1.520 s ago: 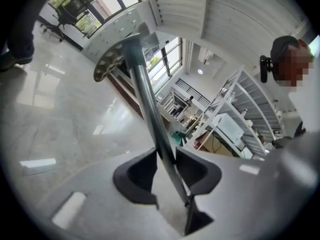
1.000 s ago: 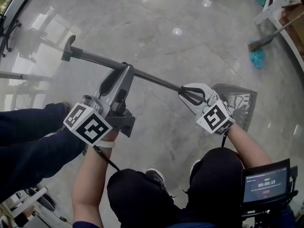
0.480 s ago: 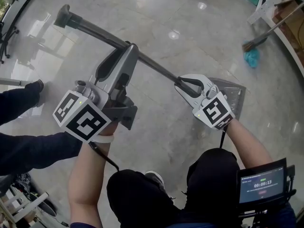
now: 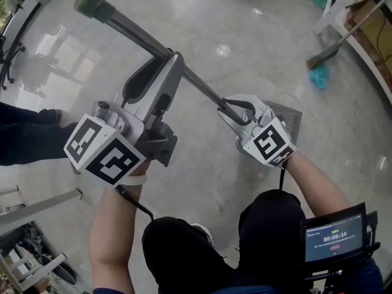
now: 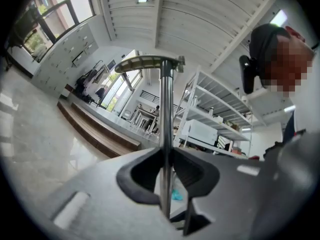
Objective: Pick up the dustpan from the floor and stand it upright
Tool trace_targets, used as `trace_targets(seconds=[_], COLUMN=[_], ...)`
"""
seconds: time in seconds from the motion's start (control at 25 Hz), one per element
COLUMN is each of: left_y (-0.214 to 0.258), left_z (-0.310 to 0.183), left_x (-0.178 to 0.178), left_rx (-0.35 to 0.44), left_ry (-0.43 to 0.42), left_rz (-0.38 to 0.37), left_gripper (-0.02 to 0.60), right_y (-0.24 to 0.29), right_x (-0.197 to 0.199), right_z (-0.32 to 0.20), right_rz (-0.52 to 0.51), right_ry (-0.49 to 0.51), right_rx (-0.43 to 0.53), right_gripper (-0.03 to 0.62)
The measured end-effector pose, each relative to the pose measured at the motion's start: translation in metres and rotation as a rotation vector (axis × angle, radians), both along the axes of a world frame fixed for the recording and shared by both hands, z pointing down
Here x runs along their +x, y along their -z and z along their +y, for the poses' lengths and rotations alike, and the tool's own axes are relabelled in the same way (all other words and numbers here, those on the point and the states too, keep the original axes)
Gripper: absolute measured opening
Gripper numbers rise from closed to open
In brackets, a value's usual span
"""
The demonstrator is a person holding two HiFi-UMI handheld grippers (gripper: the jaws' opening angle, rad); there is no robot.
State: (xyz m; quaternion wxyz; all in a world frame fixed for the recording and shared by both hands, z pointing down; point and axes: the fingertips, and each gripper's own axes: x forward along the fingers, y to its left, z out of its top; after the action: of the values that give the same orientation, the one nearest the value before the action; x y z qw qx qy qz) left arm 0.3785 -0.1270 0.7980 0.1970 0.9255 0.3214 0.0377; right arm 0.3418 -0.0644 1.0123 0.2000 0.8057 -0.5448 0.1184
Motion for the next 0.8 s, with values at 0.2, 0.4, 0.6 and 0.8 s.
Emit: trace_targets(seconds=[0.2,0.4,0.6,0.8], left_y=[0.027,0.057,0.065,0.067], left_z=[0.019,0.036,0.040,0.043], left_x=[0.004,0.006,0.005,0.002], left_rx=[0.052,0.120,0.162,0.161], left_ry=[-0.019,-0.023,-0.030,-0.031], left_rz=[0.002,-0.005,0.014,0.028], left_gripper=[0.081,0.081,0.080,0.083], right_y=[0.023,0.050,0.051,0.047], right_x=[0.002,0.001,-0.001,-0.003], right_z=[0.006,0.005,0.000,0.008], right_rz=[0.015,0.035,0.043,0.007], right_ry=[0.011,0.024,0.034,0.029], right_rx=[-0.022,-0.039,-0.043,-0.039], right_gripper=[0.101,0.112,0.117,0.141])
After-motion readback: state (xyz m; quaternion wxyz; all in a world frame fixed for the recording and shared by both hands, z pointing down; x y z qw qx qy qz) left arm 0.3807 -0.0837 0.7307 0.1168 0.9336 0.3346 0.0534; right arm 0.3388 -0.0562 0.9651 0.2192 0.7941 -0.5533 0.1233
